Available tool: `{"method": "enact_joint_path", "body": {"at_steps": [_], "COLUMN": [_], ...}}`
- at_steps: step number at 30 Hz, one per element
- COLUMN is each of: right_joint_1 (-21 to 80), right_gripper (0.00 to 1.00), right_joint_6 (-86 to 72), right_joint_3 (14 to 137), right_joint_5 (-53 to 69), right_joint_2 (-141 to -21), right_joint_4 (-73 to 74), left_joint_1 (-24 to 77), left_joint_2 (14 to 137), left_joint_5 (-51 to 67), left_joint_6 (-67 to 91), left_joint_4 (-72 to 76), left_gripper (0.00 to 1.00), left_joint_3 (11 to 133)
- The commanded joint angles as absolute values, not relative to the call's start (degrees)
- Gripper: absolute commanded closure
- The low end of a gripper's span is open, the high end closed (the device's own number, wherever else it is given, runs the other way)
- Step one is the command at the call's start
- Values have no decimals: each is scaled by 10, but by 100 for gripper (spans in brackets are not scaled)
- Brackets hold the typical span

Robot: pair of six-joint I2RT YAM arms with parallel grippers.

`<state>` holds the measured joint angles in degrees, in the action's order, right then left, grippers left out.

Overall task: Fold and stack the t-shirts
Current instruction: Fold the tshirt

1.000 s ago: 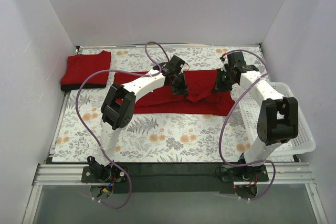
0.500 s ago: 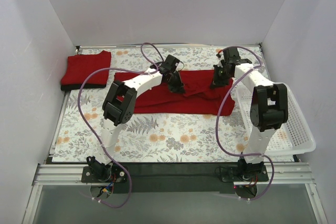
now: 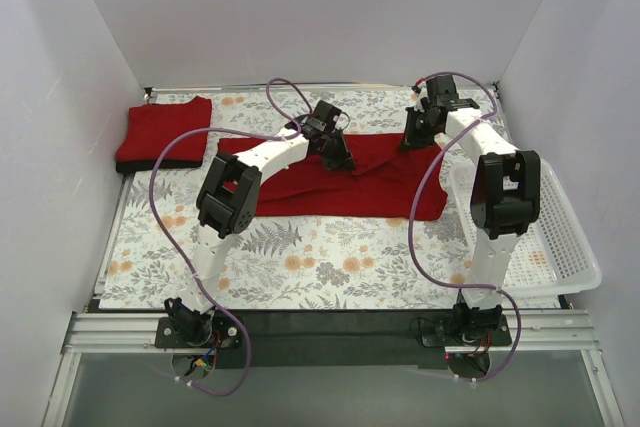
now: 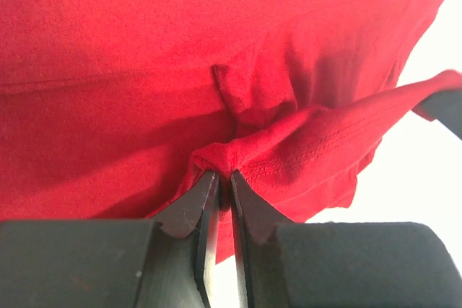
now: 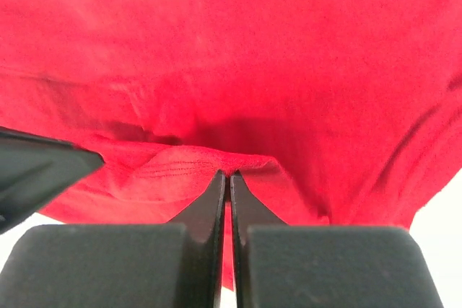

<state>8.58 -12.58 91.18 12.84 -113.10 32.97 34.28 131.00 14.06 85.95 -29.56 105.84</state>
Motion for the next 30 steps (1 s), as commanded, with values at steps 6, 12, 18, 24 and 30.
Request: {"method": "enact_joint_path", "body": {"at_steps": [6,12,18,24,30], "right_joint_1": [83,83,81,76,76], "right_gripper": [84,82,83,73,57], "right_joint_6": [-113,-116,-122,-139,-140], "right_joint_3": [971,979,998,1004,986], "right_joint_5": [163,136,129,114,101], "right_joint_2": [-1185,-1192,-1197,-1200,-1162], "right_joint_4": [325,323,316,303,280], "left_joint_1": [330,319,313,305,293], "left_joint_2": [1314,1312,1312,1299,1206], "left_joint_5": [132,115,113,91,50], "left_joint_6": [873,879,878,876,857], "left_joint_4": [-278,-266,-257,-253,-258], "left_gripper": [83,71,73,53,23], "left_joint_3": [1056,1060,1076,1064,1001]}}
